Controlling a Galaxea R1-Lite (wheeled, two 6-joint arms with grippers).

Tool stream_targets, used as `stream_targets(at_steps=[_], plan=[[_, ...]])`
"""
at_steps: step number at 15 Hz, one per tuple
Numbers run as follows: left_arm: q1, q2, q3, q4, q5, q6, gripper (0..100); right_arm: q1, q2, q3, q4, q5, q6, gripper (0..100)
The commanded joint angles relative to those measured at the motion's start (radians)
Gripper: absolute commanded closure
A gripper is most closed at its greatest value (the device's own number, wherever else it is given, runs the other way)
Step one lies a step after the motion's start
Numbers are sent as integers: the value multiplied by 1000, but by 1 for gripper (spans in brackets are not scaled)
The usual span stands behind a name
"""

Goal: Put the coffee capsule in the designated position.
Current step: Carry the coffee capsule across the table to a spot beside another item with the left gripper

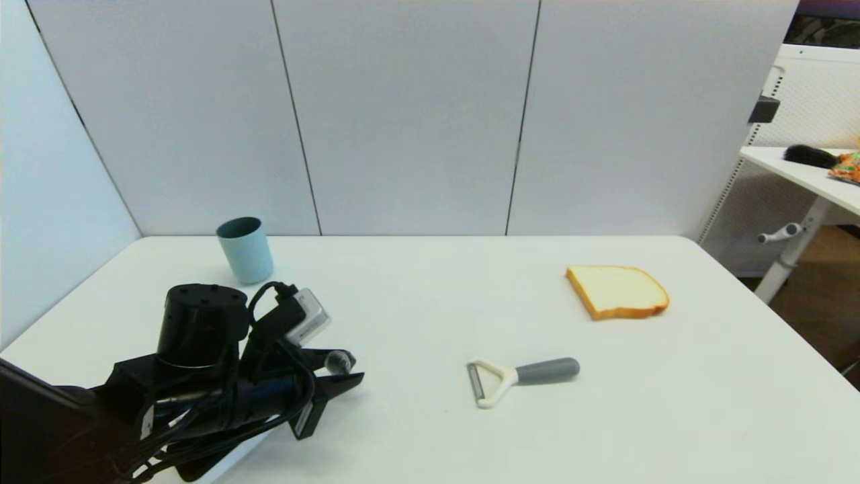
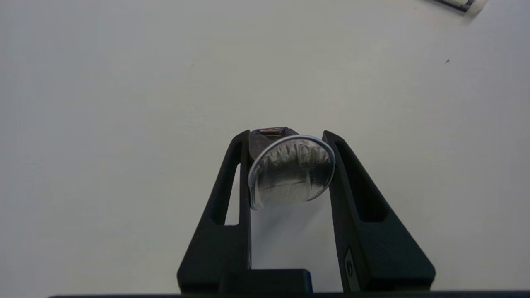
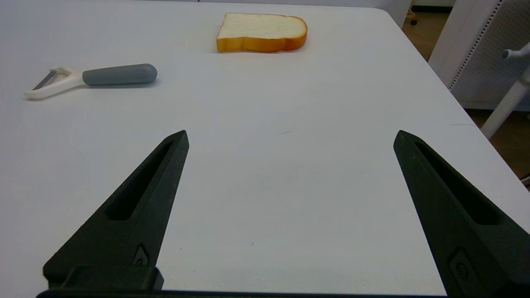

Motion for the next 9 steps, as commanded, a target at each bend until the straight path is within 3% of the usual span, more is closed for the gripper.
stream_targets(at_steps=[1,9], plan=[[1,25,-4,-5,-2,0,100,0,1,0,1,1,0,0],[4,27,5,-3,0,3,100,0,1,0,1,1,0,0]])
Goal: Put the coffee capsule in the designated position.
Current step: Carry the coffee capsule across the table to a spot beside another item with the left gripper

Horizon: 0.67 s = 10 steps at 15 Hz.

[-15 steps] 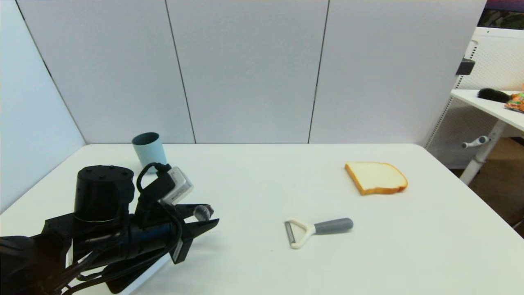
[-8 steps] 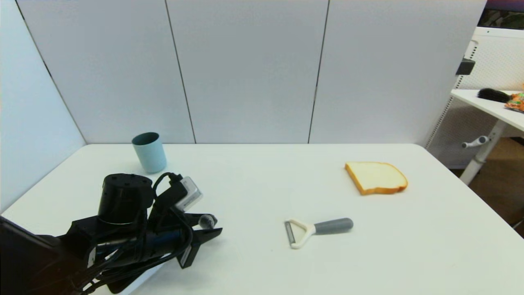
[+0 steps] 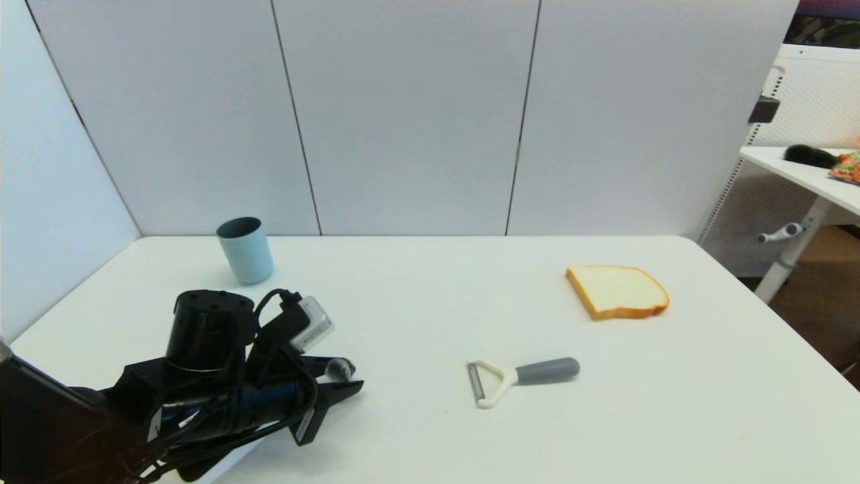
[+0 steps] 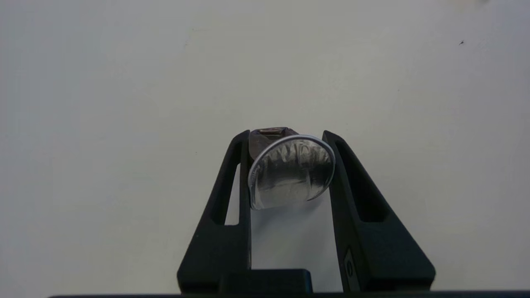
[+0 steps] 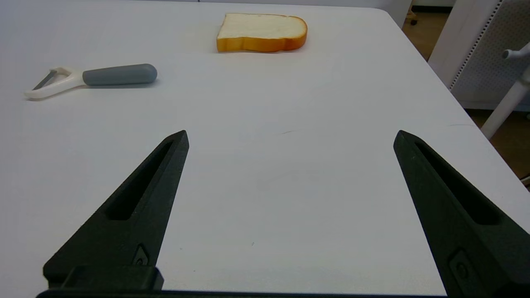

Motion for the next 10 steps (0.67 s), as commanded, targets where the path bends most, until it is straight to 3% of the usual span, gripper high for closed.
stream_targets(at_steps=[1,8,9,10], plan=[[0,3,-3,-6,-2,3,100,0,1,0,0,0,-1,0],[2,-8,2,-7,-1,3,100,0,1,0,0,0,-1,0],[2,-8,2,-7,-1,3,0,0,1,0,0,0,-1,0],[2,-8,0,-7,-1,3,0,0,1,0,0,0,-1,0]])
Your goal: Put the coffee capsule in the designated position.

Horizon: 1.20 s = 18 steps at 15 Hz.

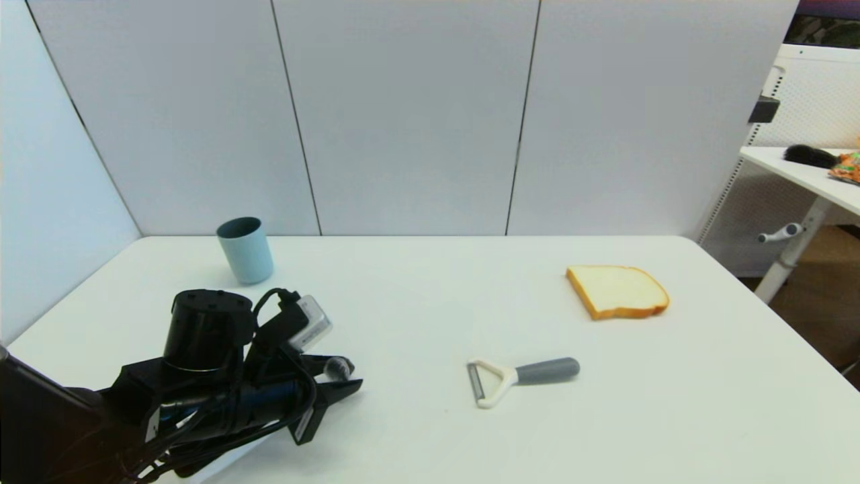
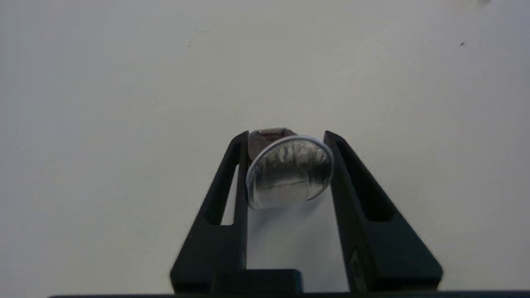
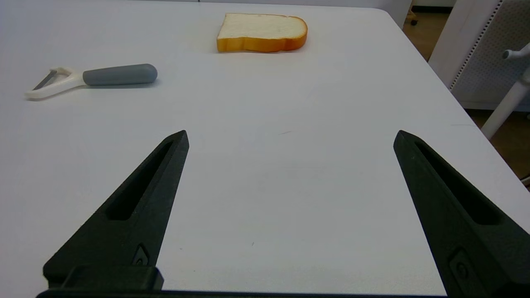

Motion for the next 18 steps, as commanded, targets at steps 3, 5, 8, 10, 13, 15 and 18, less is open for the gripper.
stream_targets(at_steps=[3,5,8,10,13,15,18], plan=[[0,-6,-2,-4,-1,5,0,0,1,0,0,0,0,0],[-2,-46,-6,9,0,8,0,0,1,0,0,0,0,0],[-2,-183,-12,88,5,10,0,0,1,0,0,0,0,0],[-2,-319,-14,165,5,11,0,0,1,0,0,0,0,0],[1,-575,-17,299,16,5,0,0,1,0,0,0,0,0],[18,-746,-8,387,65,-4,0,0,1,0,0,0,0,0],[64,-999,29,490,75,2,0,0,1,0,0,0,0,0]])
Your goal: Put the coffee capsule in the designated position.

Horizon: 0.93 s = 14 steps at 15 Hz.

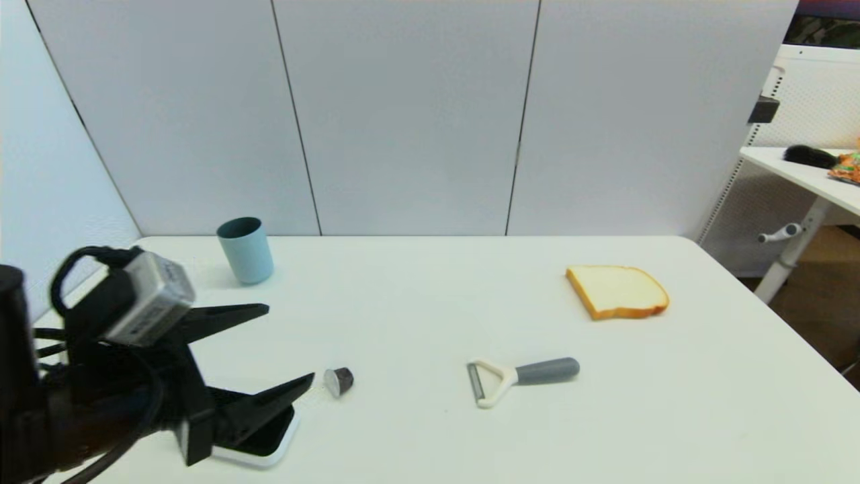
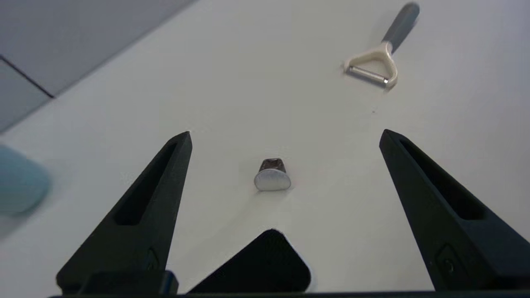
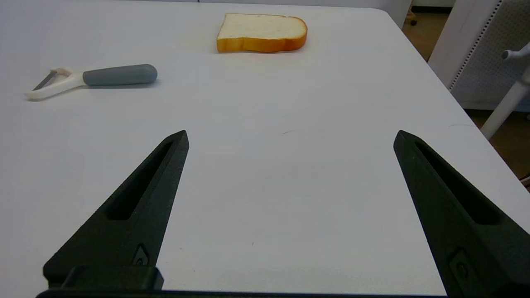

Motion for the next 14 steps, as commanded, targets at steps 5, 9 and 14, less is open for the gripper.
stream_targets(at_steps=[5,9,14], plan=[[262,-655,91,168,26,-27,0,0,1,0,0,1,-1,0],[495,-782,133,179,19,-48,0,0,1,0,0,1,-1,0],[500,-934,300,175,28,-54,0,0,1,0,0,1,-1,0]])
